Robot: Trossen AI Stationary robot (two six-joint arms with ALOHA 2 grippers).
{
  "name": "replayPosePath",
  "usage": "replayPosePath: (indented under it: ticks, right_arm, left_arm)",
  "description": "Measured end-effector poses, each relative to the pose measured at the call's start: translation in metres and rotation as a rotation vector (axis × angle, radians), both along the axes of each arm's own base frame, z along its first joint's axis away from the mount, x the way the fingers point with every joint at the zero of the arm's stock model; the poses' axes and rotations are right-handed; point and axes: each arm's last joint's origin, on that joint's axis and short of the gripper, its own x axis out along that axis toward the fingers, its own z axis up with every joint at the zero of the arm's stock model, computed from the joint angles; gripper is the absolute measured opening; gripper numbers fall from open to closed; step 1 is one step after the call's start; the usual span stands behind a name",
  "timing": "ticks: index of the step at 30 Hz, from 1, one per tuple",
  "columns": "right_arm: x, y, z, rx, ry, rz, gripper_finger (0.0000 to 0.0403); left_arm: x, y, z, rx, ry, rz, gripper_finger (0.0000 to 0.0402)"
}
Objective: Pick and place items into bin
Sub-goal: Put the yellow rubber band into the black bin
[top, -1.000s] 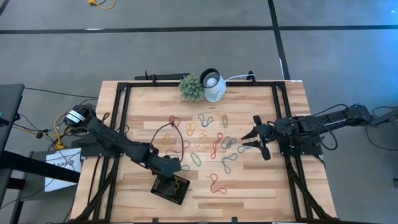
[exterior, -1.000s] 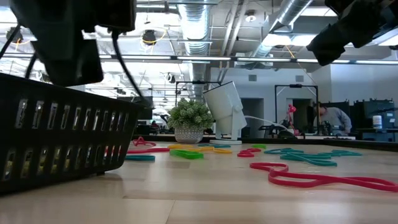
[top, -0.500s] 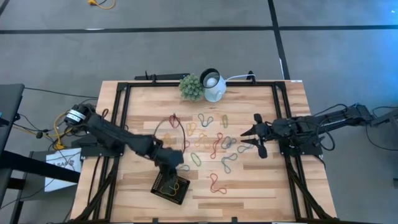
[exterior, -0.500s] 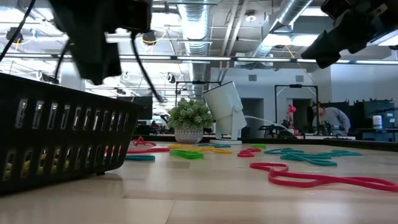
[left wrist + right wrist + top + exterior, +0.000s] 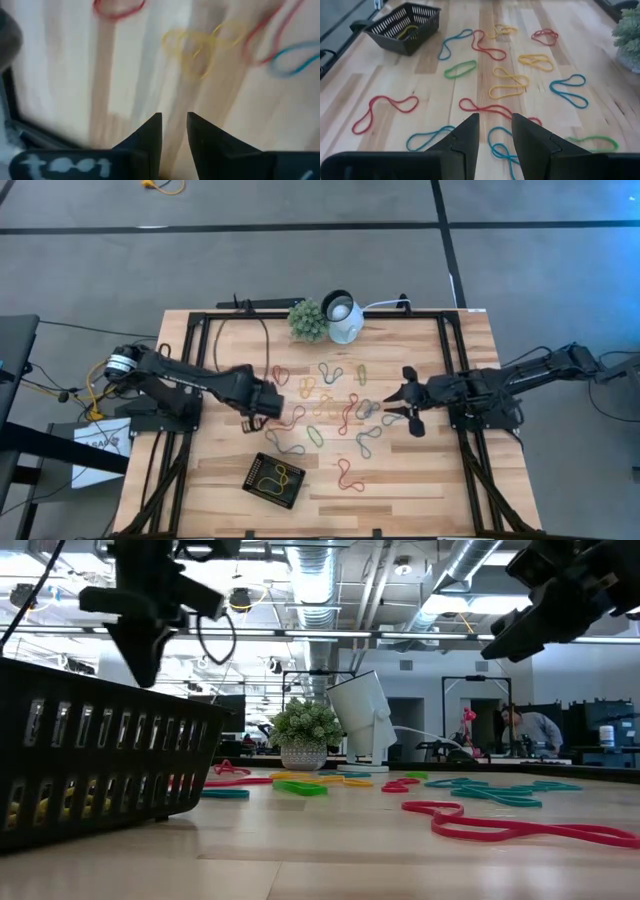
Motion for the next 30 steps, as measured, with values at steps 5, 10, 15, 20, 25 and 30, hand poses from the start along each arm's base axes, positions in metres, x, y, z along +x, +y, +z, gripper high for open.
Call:
replayPosePath:
  ticks: [5, 10, 15, 20, 25, 30]
  right_arm:
    - [0.002, 0.001, -0.004, -0.005, 0.024, 0.000, 0.0107]
    - [0.002, 0.001, -0.003, -0.004, 0.023, 0.000, 0.0107]
    - [0.002, 0.001, -0.003, -0.004, 0.023, 0.000, 0.0107]
    - [0.002, 0.001, -0.003, 0.004, 0.023, -0.004, 0.0107]
    - [0.002, 0.001, -0.003, 0.005, 0.023, -0.004, 0.0107]
    - [0.002, 0.001, -0.003, 0.004, 0.023, -0.005, 0.0107]
  left_arm:
    - [-0.035, 0.026, 0.024, 0.038, -0.107, 0.084, 0.0077]
    - [-0.071, 0.047, 0.041, -0.016, -0.538, 0.278, 0.0077]
    - [-0.073, 0.043, 0.000, -0.242, -0.800, 0.250, 0.0077]
    - [-0.072, 0.039, -0.055, -0.293, -0.742, 0.250, 0.0077]
    - [-0.067, 0.041, -0.082, -0.261, -0.704, 0.276, 0.0077]
    - [-0.055, 0.043, -0.094, -0.160, -0.688, 0.246, 0.0077]
